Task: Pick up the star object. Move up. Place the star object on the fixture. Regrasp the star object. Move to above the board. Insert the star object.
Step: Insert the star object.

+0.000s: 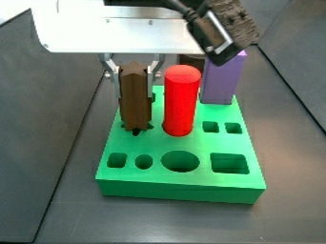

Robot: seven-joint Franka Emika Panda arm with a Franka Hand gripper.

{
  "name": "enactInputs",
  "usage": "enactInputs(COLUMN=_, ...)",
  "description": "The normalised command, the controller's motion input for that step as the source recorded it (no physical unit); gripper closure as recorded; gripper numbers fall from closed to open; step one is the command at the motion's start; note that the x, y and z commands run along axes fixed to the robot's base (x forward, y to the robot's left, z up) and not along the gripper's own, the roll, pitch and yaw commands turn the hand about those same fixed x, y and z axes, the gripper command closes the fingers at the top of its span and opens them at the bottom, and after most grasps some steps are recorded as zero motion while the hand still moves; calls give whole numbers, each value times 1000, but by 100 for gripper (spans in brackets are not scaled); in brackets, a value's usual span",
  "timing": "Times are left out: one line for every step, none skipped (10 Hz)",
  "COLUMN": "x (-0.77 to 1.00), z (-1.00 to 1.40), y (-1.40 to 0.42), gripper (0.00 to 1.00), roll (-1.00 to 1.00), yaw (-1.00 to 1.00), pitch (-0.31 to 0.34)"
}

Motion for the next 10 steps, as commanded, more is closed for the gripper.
enactInputs(x=0, z=-186, y=0, gripper=100, roll=-54, yaw=949, pitch=-89)
enactInputs(x=-9, z=-203, y=0, gripper=100, roll=-40, yaw=1000, pitch=-94)
enactInputs(x=0, z=-206, y=0, gripper=100, roll=-23, yaw=1000, pitch=-96)
enactInputs(x=0, z=-163, y=0, gripper=100, roll=-33, yaw=900, pitch=-91)
enactInputs(x=0, z=-186, y=0, gripper=100, roll=-33, yaw=766, pitch=-76)
enactInputs(x=0, z=-163, y=0, gripper=100, roll=-37, yaw=751, pitch=-90)
enactInputs(x=11, z=0, y=34, gripper=100, roll=-19, yaw=269, pitch=0)
enactInputs(x=51, z=-151, y=0, gripper=100, roll=0, yaw=226, pitch=-3)
enactInputs(x=260, z=-397, y=-83, gripper=100, roll=0, yaw=211, pitch=-87)
enactInputs(x=143, z=-334, y=-103, gripper=100, roll=0, yaw=297, pitch=-73)
